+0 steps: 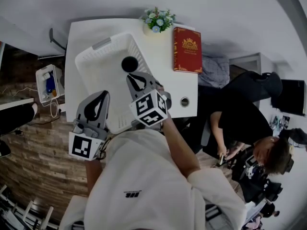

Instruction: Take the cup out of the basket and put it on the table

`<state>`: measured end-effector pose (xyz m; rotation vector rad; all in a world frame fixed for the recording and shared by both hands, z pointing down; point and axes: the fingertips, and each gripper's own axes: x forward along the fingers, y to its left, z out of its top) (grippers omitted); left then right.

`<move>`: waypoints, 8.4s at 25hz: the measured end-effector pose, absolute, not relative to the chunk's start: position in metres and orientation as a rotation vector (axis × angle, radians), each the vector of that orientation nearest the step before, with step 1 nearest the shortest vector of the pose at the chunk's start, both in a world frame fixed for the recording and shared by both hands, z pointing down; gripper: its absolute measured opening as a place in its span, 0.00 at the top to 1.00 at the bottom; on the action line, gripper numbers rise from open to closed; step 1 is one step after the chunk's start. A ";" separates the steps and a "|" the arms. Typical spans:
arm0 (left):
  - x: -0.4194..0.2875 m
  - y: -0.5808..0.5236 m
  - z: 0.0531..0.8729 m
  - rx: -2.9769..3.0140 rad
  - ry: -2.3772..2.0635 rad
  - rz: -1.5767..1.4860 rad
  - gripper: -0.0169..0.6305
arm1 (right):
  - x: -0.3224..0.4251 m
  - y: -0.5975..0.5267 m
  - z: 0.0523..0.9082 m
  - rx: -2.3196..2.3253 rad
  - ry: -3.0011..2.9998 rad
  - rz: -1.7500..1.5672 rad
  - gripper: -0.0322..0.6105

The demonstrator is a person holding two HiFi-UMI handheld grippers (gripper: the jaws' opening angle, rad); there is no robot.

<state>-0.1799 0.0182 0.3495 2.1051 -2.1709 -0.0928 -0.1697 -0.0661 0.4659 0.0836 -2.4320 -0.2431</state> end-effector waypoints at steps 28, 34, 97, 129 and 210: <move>-0.218 0.010 0.371 2.056 -2.142 -0.112 0.96 | -0.202 -0.082 0.576 0.054 -1.900 -0.442 0.75; -0.222 0.009 0.375 2.041 -2.146 -0.109 0.96 | -0.201 -0.086 0.590 0.055 -1.832 -0.476 0.75; -0.181 0.014 0.371 2.083 -2.128 -0.053 0.96 | -0.159 -0.029 0.505 -0.197 -1.977 -0.646 0.90; -0.130 -0.005 0.360 2.272 -2.021 0.010 0.96 | -0.110 -0.032 0.405 -0.042 -2.104 -0.723 0.90; 0.008 -0.120 0.396 2.671 -1.327 0.147 0.96 | 0.073 -0.112 0.556 0.278 -1.792 -0.201 0.90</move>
